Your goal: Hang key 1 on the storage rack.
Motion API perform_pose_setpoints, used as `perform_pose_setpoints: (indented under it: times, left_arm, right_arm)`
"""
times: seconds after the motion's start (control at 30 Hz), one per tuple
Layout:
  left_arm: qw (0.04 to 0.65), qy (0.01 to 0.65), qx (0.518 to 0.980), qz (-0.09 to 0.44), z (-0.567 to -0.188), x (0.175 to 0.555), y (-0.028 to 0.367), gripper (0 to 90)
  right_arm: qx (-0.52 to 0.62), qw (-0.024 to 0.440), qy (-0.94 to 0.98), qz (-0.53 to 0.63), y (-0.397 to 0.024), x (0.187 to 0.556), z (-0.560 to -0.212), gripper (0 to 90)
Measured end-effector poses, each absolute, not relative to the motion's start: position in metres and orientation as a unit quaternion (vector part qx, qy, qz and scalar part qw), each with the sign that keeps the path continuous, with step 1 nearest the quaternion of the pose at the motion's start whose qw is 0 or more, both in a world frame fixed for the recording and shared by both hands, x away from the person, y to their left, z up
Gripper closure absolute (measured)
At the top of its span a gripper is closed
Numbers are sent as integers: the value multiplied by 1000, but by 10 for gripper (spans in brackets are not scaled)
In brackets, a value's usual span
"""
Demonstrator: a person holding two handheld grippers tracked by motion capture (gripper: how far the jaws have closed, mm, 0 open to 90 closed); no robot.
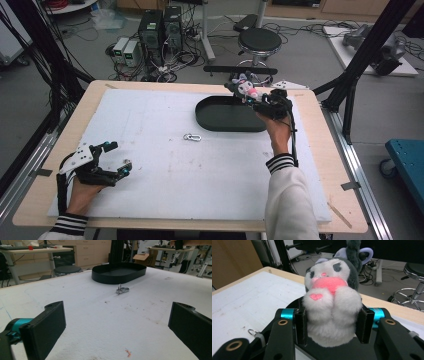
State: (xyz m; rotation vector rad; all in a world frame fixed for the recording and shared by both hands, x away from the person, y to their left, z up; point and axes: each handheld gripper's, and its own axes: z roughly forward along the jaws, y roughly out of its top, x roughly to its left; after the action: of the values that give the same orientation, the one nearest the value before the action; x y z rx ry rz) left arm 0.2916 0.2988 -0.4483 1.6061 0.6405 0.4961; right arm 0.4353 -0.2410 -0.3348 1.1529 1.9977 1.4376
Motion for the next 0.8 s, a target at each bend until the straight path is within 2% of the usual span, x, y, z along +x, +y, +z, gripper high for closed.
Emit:
perform_pose_setpoints:
  times: [0.33,0.47,0.53,0.63,0.7,0.73,0.8]
  left_arm:
    - [624,277,696,222,-449,291,299,17]
    - [624,277,696,222,-449,291,299,17]
    - [624,276,697,222,-449,291,299,17]
    - [624,275,696,223,-449,290,299,17]
    - [624,276,696,223,-449,290,299,17]
    - [624,275,696,223,-449,290,299,17]
    - [624,276,696,223,-449,290,299,17]
  right_arm:
    - [415,209,716,521,-240,439,-338,542]
    - [416,204,715,524,-240,440,-339,512]
    - [416,203,720,516,-239,440,-340,418]
    - [431,202,727,496,-237,442,-344,138]
    - [433,206,735,480,-236,442,-346,83]
    - [431,208,736,478,-235,442,-346,6]
    - [431,209,735,479,-234,441,-345,7]
